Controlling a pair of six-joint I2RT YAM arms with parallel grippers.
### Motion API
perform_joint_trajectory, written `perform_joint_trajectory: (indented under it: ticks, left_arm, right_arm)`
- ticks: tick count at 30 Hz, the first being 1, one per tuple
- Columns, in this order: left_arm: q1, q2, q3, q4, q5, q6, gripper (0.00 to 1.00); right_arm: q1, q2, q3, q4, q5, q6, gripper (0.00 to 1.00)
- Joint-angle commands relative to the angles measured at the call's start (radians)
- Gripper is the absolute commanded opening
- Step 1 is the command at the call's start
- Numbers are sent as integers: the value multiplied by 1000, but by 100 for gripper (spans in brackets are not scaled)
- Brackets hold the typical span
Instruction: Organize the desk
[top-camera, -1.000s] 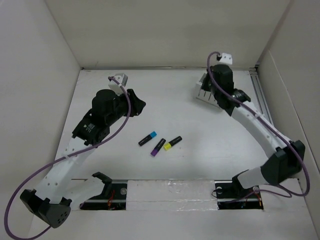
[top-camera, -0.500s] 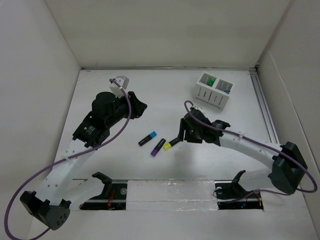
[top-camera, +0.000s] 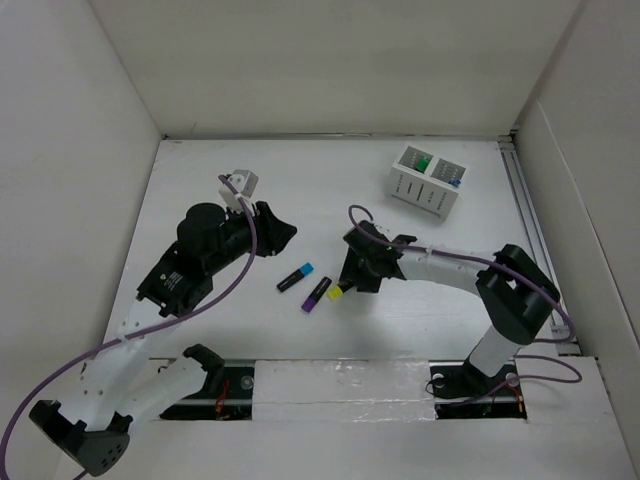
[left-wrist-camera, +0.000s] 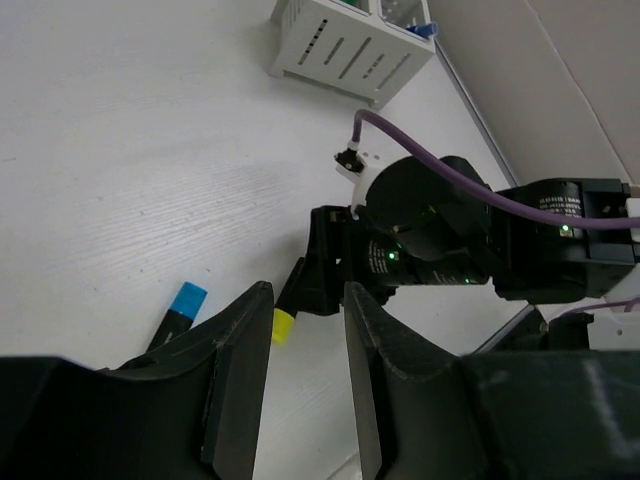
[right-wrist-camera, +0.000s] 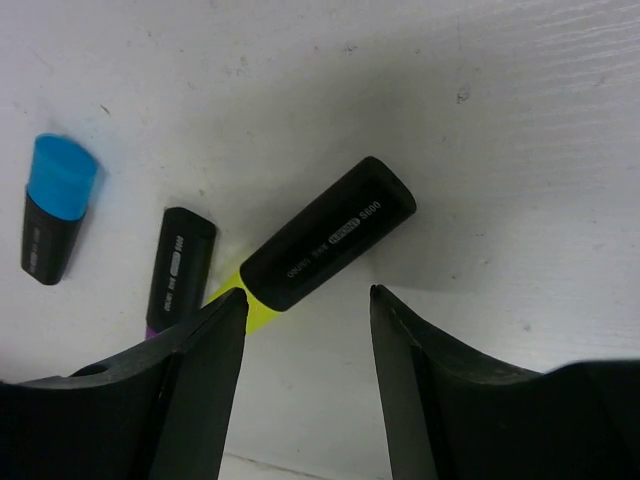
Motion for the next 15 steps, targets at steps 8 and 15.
perform_joint_trajectory:
  ticks: [8,15]
  left_arm:
    - [-40,-66,-45,5,23,-23,31]
    - [-50,-95,-20,-15,-44,14,31]
  right_arm:
    - [-27,112,113,19,16,106,50]
    - [-47,153,196,-157,106,40,48]
